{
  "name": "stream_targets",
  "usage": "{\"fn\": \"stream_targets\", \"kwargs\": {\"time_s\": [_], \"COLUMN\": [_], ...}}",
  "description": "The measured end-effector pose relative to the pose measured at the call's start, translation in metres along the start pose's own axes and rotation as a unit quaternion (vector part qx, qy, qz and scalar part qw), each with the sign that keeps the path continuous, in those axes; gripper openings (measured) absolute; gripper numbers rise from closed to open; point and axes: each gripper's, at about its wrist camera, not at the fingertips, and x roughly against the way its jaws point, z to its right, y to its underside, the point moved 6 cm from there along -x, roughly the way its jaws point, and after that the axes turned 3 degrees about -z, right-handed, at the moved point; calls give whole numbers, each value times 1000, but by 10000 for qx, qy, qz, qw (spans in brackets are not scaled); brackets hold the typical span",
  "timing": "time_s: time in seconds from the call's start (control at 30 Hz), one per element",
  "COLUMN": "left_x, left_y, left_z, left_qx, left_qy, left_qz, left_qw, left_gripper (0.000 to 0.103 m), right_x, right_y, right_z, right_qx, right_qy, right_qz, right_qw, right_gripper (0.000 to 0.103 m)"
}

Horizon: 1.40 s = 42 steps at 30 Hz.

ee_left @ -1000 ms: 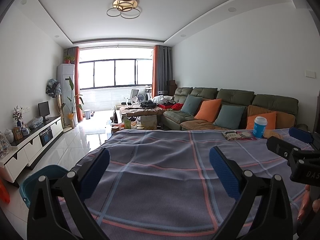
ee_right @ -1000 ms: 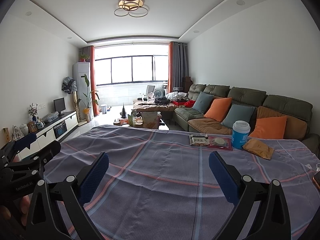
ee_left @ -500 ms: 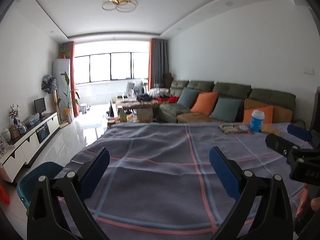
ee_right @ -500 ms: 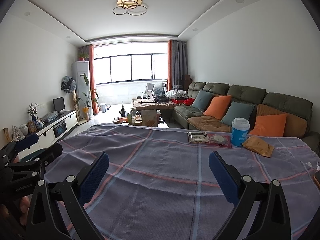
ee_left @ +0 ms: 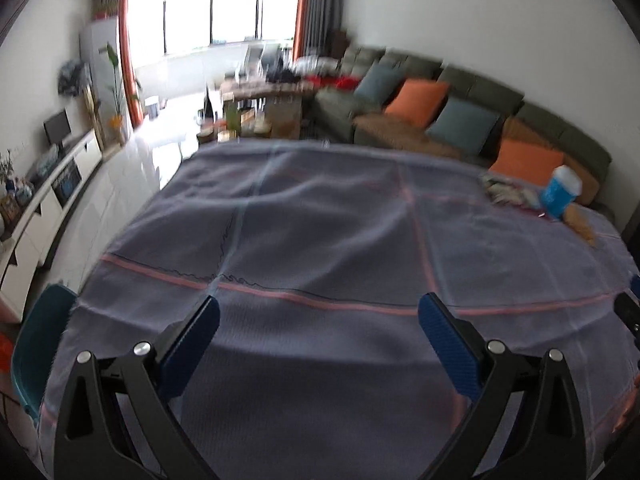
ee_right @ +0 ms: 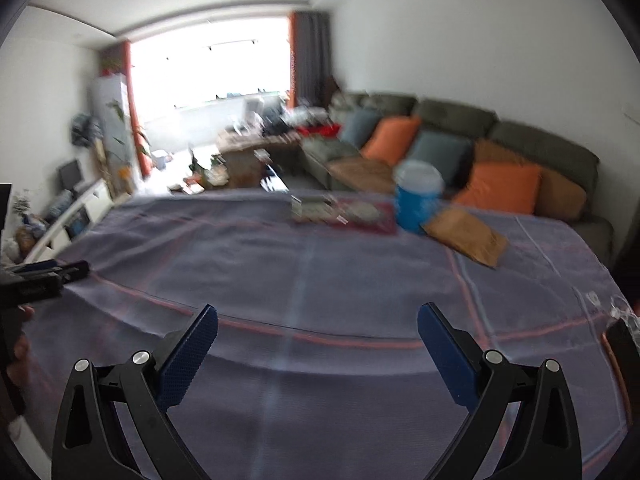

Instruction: Collect trash

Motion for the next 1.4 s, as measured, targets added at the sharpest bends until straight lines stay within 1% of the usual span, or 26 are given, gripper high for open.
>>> {"fn": "stream_targets", "kwargs": {"time_s": [0.07,0.1,0.2,0.33,0.4,0.6,0.63,0.7,0.73,0.8,1.0,1.4], "left_x": [-20,-25,-47,-60,-63,-70,-70,-70,-70,-70,-70,-70], "left_y": [-4,-5,-7,-11,-16,-25,-25,-26,-26,-25,-25,-26], "left_z": [-7,-8,-14,-11,-10,-11,-10,-10,-11,-10,-10,-10], "left_qx": [118,133,154,-95,-186,-117,-113,-113,-112,-111,-114,-114], "left_qy": [-17,-8,-160,-417,-492,-520,-520,-524,-520,-517,-521,-520], "left_qz": [-302,-379,-703,-818,-819,-837,-836,-835,-837,-836,-837,-838], "left_qw": [9995,9992,9973,9957,9952,9951,9951,9951,9951,9951,9951,9951], "left_gripper": [99,99,99,100,100,100,100,100,100,100,100,100], "right_x": [-10,-16,-33,-54,-61,-77,-77,-80,-82,-88,-88,-92], "right_y": [1,1,1,1,1,4,3,4,3,6,4,2], "right_z": [13,21,37,54,59,88,90,98,100,106,116,116], "right_qx": [-70,-93,-73,93,140,-247,-268,-263,-260,-333,-294,-244], "right_qy": [67,123,318,613,579,347,335,511,532,406,370,397], "right_qz": [-200,-310,-585,-963,-1063,-1380,-1409,-1463,-1490,-1647,-1642,-1648], "right_qw": [9998,9994,9978,9934,9925,9895,9891,9876,9871,9849,9853,9852], "right_gripper": [99,99,99,99,99,99,99,99,99,99,99,100]}}
